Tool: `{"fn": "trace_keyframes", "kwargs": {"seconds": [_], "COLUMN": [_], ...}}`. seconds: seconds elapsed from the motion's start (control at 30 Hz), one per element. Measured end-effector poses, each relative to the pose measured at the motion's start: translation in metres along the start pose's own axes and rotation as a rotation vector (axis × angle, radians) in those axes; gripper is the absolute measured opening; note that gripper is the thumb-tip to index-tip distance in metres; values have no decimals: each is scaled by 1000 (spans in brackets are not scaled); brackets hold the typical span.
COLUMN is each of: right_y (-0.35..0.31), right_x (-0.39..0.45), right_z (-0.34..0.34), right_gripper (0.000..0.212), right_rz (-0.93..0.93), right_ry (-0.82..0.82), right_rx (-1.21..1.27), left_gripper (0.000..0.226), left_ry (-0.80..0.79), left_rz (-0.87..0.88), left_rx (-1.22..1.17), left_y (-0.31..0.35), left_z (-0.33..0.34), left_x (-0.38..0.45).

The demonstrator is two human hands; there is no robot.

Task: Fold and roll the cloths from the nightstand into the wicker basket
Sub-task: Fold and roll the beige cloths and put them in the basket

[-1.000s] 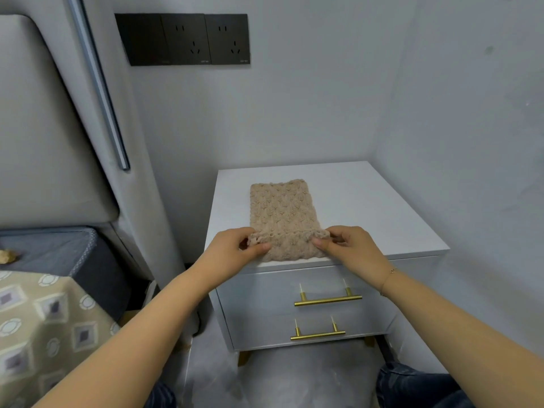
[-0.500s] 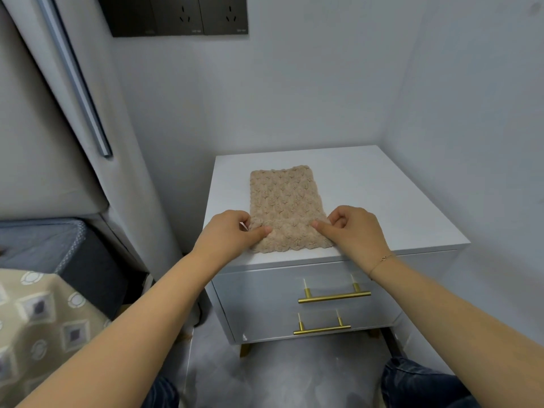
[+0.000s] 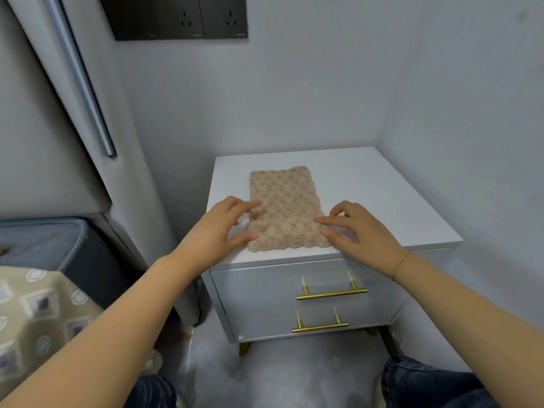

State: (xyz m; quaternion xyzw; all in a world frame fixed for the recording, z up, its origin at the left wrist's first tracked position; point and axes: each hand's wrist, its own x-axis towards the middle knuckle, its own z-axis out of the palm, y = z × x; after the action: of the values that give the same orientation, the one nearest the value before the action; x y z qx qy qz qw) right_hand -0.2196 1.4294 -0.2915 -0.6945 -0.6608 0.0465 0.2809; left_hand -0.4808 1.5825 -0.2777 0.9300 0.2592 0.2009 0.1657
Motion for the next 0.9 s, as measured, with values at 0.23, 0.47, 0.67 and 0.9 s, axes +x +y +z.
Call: {"fn": "trace_keyframes", "kwargs": {"seconds": [0.23, 0.47, 0.67, 0.9], "right_y": [-8, -12, -12, -17], "right_x": [-7, -18, -31, -27], "right_z": [-4, 2, 5, -1], "right_gripper": [81, 66, 43, 23], "right_rz": [-3, -22, -71, 84], "right_ry": [-110, -41, 27, 20], "right_rx": [-188, -168, -99, 132], "left_gripper": [43, 85, 51, 10], "left_ry": [-48, -256, -26, -14], "left_rz": [108, -39, 65, -116], "left_rx": [174, 142, 100, -191], "left_y": [0, 9, 13, 28], "left_z": [3, -2, 15, 10], "left_x": [-4, -20, -39, -36]}}
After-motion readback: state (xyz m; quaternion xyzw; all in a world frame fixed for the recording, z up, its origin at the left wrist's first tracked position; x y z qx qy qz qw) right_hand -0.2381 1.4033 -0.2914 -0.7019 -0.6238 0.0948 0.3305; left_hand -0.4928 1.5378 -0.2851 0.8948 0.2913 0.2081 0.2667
